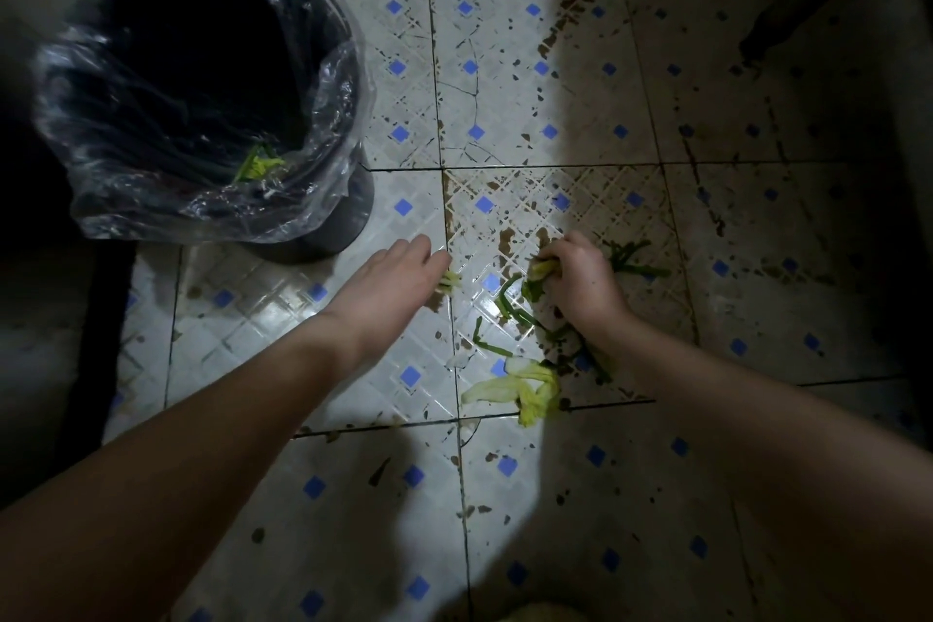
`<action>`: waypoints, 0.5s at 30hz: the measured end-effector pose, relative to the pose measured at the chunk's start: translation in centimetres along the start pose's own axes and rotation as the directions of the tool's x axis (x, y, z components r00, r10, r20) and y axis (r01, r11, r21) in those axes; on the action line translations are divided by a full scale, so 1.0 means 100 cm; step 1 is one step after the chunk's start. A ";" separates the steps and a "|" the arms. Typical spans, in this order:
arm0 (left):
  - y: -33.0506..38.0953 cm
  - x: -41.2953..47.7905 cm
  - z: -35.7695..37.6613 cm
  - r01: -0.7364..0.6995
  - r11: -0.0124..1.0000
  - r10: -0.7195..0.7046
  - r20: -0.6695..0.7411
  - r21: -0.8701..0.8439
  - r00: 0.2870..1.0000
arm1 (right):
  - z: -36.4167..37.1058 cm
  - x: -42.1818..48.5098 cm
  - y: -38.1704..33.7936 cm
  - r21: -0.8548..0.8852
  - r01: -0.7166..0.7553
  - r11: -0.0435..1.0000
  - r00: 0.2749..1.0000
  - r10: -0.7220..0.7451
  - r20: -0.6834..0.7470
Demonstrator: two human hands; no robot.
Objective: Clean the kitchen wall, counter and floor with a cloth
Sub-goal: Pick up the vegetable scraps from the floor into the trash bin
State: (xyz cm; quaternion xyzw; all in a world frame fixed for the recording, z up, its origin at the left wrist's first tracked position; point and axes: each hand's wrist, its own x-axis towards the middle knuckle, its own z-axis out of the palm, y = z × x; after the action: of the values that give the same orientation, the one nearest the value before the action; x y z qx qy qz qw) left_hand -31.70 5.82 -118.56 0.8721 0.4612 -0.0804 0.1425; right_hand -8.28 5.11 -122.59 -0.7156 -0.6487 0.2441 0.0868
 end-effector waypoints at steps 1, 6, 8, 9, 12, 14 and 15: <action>0.000 0.000 -0.001 0.001 1.000 -0.001 -0.002 0.002 1.000 | -0.002 0.001 -0.001 0.001 0.000 1.000 1.000 0.000 -0.006; 0.004 -0.005 -0.017 0.008 1.000 -0.008 -0.018 0.000 1.000 | -0.021 0.003 -0.014 -0.026 0.025 0.999 0.998 -0.026 -0.048; 0.007 -0.009 -0.024 0.001 1.000 -0.001 -0.015 0.005 1.000 | -0.031 0.004 -0.021 -0.042 0.034 0.999 0.998 -0.037 -0.059; 0.007 -0.011 -0.027 -0.003 1.000 0.004 -0.030 0.015 1.000 | -0.036 0.004 -0.024 -0.046 0.045 0.998 0.996 -0.048 -0.069; 0.010 -0.017 -0.039 -0.010 0.999 0.011 -0.043 0.039 0.999 | -0.051 0.002 -0.033 -0.042 0.079 0.996 0.991 -0.083 -0.104; 0.014 -0.020 -0.049 -0.016 0.999 0.017 -0.030 0.044 0.999 | -0.060 -0.001 -0.038 -0.029 0.107 0.994 0.988 -0.110 -0.112; 0.016 -0.021 -0.054 -0.018 0.998 0.020 -0.039 0.055 0.999 | -0.064 -0.002 -0.040 -0.023 0.125 0.992 0.985 -0.127 -0.114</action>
State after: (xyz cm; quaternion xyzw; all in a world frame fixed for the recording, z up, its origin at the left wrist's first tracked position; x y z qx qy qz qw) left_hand -31.54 5.11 -112.56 0.8815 0.4532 -0.0741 0.1101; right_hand -8.90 6.72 -115.18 -0.6866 -0.6886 0.1915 0.1336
